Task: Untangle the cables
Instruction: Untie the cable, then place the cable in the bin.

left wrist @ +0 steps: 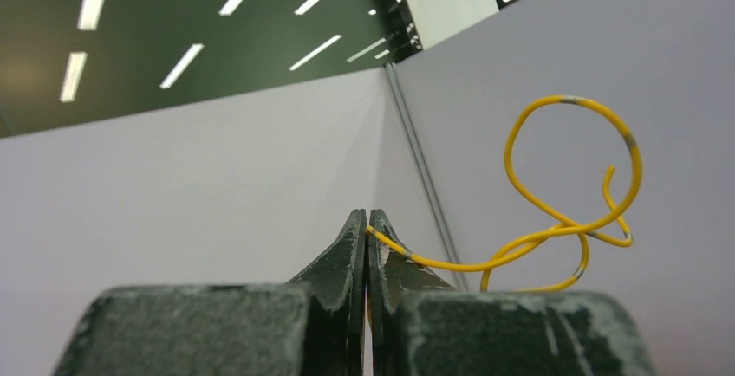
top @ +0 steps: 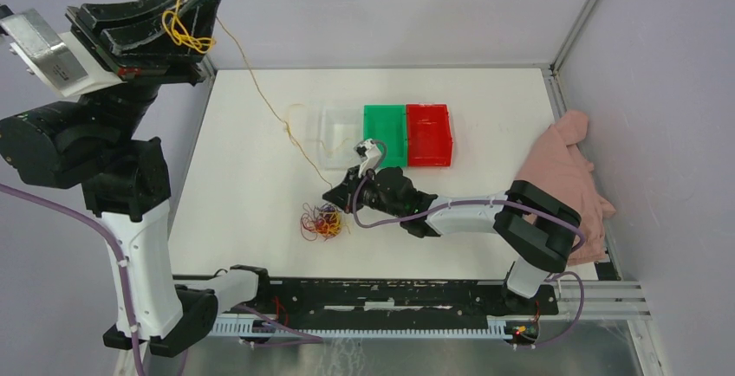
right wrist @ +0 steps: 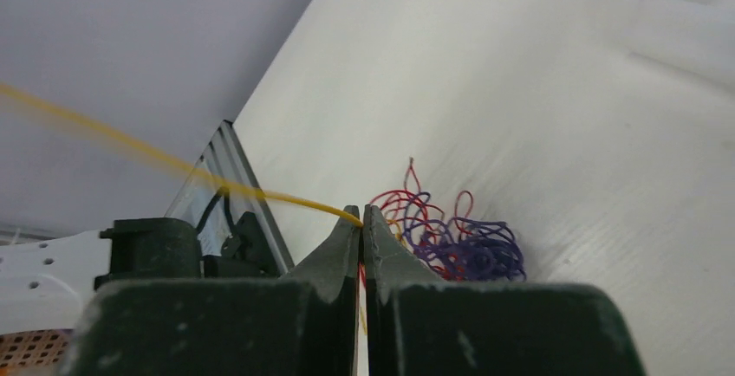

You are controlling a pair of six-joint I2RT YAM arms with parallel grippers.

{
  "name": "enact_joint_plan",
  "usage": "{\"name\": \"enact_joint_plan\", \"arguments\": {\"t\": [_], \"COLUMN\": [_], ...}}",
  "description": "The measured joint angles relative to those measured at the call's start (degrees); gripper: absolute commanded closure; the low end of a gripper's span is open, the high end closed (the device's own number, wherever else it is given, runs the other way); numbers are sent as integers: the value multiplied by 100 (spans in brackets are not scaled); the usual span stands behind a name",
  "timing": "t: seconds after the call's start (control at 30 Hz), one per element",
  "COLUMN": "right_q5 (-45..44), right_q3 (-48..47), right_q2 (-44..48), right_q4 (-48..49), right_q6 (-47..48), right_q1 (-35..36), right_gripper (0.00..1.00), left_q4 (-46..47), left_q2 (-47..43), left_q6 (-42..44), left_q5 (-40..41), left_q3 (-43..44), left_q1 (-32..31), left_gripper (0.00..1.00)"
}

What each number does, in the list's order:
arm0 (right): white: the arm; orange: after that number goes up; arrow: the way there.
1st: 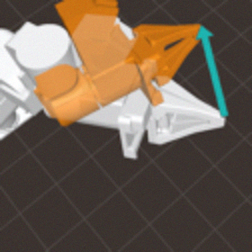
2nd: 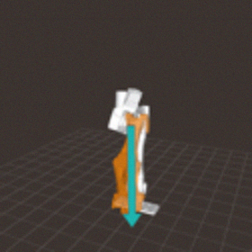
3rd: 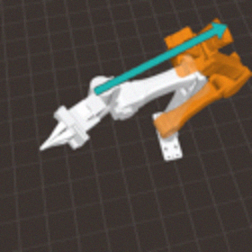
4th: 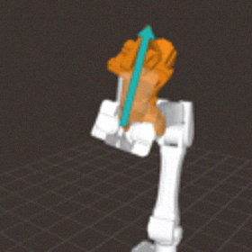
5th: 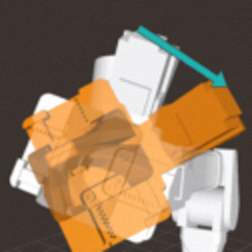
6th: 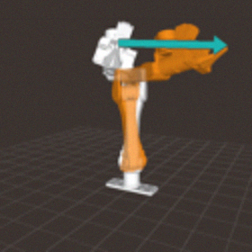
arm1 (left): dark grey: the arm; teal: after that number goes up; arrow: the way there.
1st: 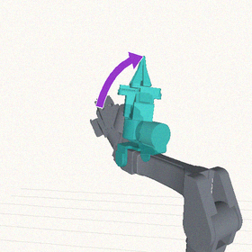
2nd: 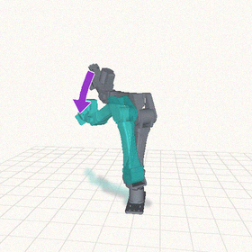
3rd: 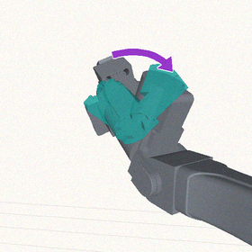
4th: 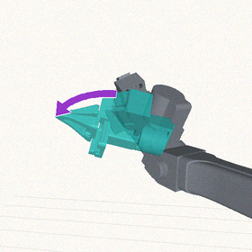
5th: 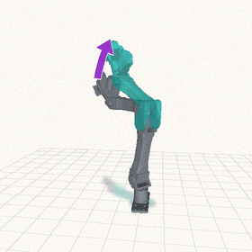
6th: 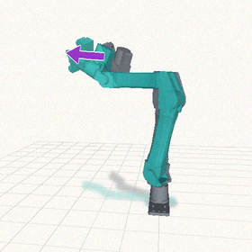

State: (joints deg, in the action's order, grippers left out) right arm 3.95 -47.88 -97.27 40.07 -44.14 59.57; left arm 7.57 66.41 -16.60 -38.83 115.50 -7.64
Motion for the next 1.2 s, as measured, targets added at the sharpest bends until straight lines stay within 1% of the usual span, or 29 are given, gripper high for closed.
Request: {"name": "enact_joint_plan", "arguments": {"t": [0.17, 0.33, 0.47, 0.57, 0.63, 0.8, 0.93, 1.07, 1.2], "right_q5": [-446, -734, -846, -855, -852, -713, -564, -431, -278], "right_q3": [258, 398, 426, 448, 463, 623, 809, 903, 1014], "right_q2": [7, 7, 7, 13, 61, 498, 946, 1475, 1928], "right_q4": [-367, -713, -802, -831, -905, -1106, -1200, -1537, -1799], "right_q6": [-20, -59, -81, -83, -79, -17, -13, -15, -20], "right_q1": [-94, -160, -173, -177, -188, -188, -188, -188, -188], "right_gripper": [100, 100, 99, 97, 94, 91, 91, 91, 91], "left_q4": [348, 686, 927, 1001, 1016, 977, 942, 868, 796], "left_q2": [197, 400, 389, 321, 212, -192, -428, -590, -551], "left_q6": [282, 522, 656, 682, 691, 791, 826, 831, 828], "left_q5": [420, 702, 726, 710, 658, 507, 417, 367, 358], "left_q3": [442, 1078, 1285, 1224, 981, -212, -1279, -2448, -3316], "left_q1": [0, 0, 0, 0, 0, 0, 0, 0, 0], "left_gripper": [97, 97, 97, 97, 97, 97, 97, 97, 97]}}
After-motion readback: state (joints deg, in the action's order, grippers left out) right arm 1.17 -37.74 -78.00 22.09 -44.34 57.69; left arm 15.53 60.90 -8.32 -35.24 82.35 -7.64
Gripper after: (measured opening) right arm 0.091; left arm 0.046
